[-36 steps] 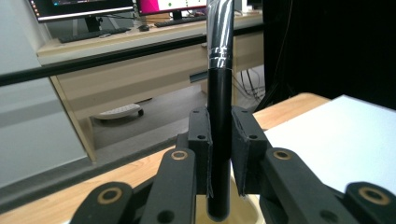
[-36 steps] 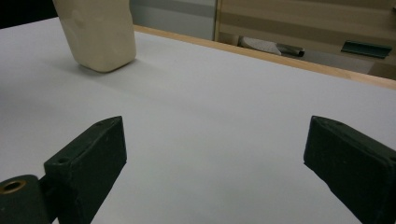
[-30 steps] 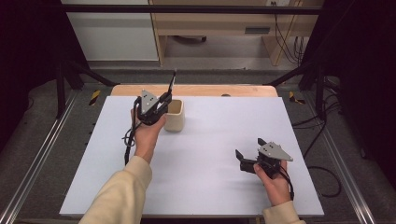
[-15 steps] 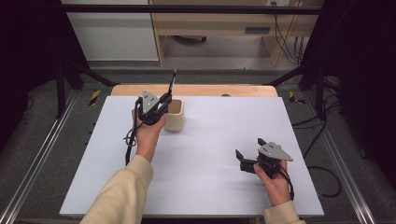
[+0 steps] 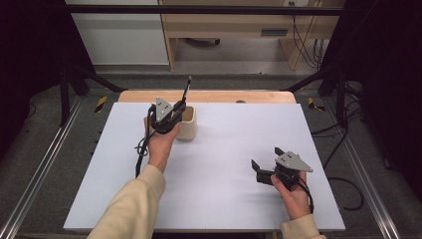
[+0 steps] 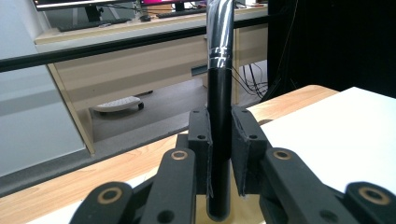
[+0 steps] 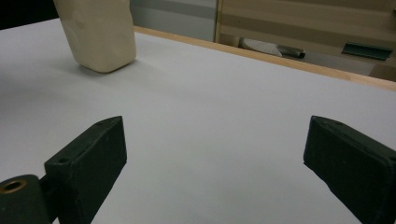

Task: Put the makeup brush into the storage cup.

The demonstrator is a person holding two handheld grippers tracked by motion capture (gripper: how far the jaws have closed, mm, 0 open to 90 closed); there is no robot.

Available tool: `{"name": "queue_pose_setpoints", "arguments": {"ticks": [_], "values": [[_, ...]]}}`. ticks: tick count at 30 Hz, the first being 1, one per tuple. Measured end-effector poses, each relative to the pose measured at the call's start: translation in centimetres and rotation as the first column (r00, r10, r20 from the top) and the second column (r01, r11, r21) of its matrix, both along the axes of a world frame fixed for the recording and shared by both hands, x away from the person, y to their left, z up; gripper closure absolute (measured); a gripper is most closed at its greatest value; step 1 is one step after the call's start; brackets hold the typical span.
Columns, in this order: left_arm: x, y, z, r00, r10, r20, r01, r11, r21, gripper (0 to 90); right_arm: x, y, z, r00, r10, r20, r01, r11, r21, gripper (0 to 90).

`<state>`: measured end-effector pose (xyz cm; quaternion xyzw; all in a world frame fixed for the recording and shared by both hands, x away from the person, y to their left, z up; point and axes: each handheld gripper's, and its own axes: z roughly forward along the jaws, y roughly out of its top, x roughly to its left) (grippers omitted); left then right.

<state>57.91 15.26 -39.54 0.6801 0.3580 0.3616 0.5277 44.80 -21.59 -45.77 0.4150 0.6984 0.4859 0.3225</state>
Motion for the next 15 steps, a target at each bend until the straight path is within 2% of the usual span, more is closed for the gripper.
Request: {"name": "queue_pose_setpoints", "arguments": {"ticks": [5,9,15], "values": [[0.1,0.0,-0.1,1.0,-0.008,0.005,0.008,1.0,0.006,78.8,-0.1,0.0,0.2,0.9997,0.013,0.021,-0.013,1.0,0.003,6.7],[0.3,0.1,-0.1,1.0,0.0,0.005,0.0,0.9999,-0.017,78.8,-0.3,0.1,0.7,0.9985,0.023,0.05,-0.024,1.0,0.016,8.0],[0.5,0.2,-0.3,1.0,0.003,-0.001,-0.003,0.9997,-0.023,78.8,-0.6,0.3,1.3,0.9943,0.045,0.096,-0.05,0.998,0.043,8.0]]}}
